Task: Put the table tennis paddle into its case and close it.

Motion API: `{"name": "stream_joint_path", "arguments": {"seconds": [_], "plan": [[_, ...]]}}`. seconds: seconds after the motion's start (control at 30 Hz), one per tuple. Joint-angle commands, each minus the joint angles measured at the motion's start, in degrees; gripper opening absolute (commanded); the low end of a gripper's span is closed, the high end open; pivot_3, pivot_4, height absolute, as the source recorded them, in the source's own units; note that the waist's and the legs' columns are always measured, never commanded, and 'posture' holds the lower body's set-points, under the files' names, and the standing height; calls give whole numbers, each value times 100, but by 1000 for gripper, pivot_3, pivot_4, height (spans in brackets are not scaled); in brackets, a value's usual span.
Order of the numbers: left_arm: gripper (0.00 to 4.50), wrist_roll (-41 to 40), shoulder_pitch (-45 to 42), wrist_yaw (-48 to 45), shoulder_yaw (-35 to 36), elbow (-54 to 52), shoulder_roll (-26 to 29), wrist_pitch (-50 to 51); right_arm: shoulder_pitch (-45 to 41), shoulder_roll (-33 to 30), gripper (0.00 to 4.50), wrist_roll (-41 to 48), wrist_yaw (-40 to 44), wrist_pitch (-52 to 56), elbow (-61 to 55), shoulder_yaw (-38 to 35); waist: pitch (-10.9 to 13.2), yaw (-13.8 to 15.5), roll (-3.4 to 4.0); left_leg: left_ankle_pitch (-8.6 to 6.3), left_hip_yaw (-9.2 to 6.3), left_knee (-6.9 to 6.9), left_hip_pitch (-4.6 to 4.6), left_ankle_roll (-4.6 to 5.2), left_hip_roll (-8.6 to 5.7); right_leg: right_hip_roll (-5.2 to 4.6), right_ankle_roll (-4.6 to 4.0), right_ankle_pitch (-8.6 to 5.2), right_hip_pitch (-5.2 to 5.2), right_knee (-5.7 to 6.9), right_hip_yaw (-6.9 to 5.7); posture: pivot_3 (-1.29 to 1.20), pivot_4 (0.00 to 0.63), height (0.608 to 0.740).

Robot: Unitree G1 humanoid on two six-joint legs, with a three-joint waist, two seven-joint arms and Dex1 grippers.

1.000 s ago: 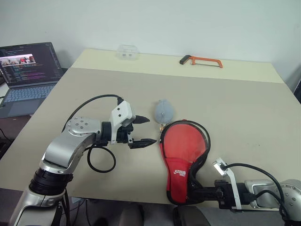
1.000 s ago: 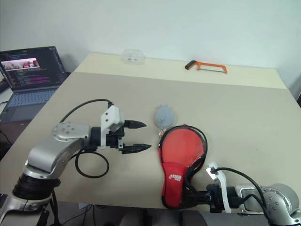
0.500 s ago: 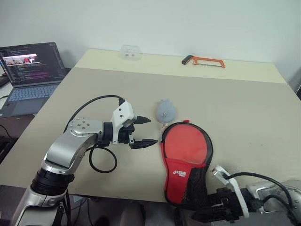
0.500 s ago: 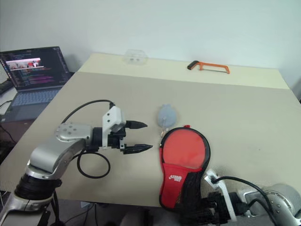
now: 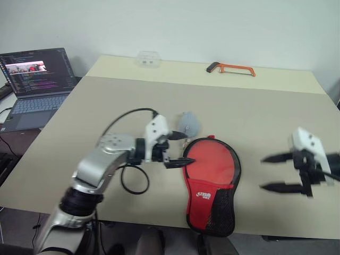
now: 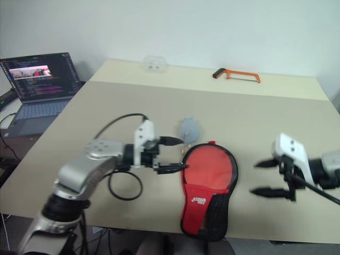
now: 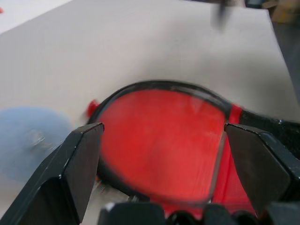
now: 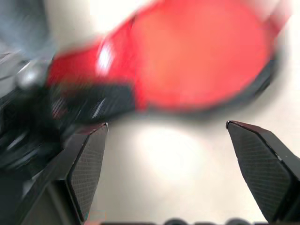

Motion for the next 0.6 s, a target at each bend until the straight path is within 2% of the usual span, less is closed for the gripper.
{"name": "stream_joint_path", "arguments": {"seconds": [0.03, 0.2, 0.37, 0.47, 0.6], "plan": [[4500, 642, -165, 446, -656, 119, -157, 190, -1161, 856, 4454, -149, -866, 309, 354, 610, 0, -24, 0, 0, 0, 0, 1, 0, 1, 1, 0, 0, 0, -1, 4, 0, 150, 740], [4500, 899, -3, 875, -906, 176, -556, 287, -2646, 2411, 4454, -761, -2206, 874, 1309, 1302, 9, -73, 19, 3, 15, -4, -12, -5, 8, -2, -2, 1, -29, 11, 12, 0, 150, 740], [4500, 1143, 68, 1233, -889, 435, -750, 252, -3230, 3271, 4454, -1222, -2784, 1096, 2140, 1600, 10, -48, 22, 12, 15, -5, -23, -17, 15, -17, -2, 1, -44, 18, 9, 0, 150, 740], [4500, 1131, 122, 1377, -747, 396, -849, 180, -3161, 3363, 4454, -1383, -2775, 1053, 2375, 1587, 11, -17, 24, 6, 16, -3, -27, -2, 14, -31, -2, 1, -43, 17, 6, 0, 150, 740], [4500, 561, 255, 1215, -80, -99, -861, 41, -2748, 2774, 4454, -1235, -2177, 1084, 2109, 1362, 14, 46, 29, 8, 16, -2, -39, 1, 10, -42, -1, 1, -48, 11, 0, 0, 150, 740]]}}
